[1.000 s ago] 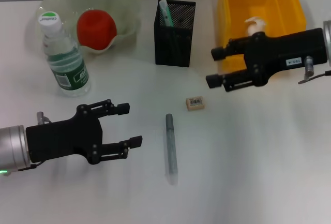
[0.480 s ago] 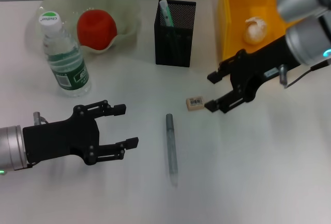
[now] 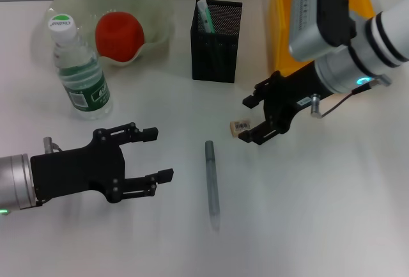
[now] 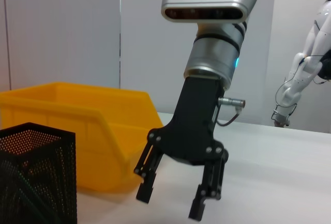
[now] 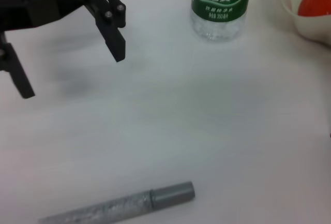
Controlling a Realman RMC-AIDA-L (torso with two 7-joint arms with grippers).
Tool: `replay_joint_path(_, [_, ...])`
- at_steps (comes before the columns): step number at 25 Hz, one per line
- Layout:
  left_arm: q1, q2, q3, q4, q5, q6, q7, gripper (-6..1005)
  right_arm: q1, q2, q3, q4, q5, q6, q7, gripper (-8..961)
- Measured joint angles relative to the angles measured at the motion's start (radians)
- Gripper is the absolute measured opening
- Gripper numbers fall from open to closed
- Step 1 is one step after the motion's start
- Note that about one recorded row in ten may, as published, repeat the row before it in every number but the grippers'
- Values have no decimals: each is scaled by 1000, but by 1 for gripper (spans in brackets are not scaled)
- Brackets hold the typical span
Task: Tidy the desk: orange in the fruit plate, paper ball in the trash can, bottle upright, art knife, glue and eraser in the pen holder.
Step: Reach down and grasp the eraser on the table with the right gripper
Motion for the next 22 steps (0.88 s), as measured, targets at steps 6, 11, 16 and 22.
replay_joint_path(6, [-2,0,-3,1,-5,-1,0,785,4,1,-77,37,39,81,-21,749])
replay_joint_path(11, [-2,-2,-11,1,-8,-1,0,785,6,2,-114,58,72,115,-42,715])
replay_joint_path(16, [0,-3,-14,1,-8,-1,-5,785,3,2,-126,77,86,139,-56,663])
replay_joint_path(22, [-3,-3,-15,1,-9,0,-10,785,5,2,-141,92,86,155,-59,521])
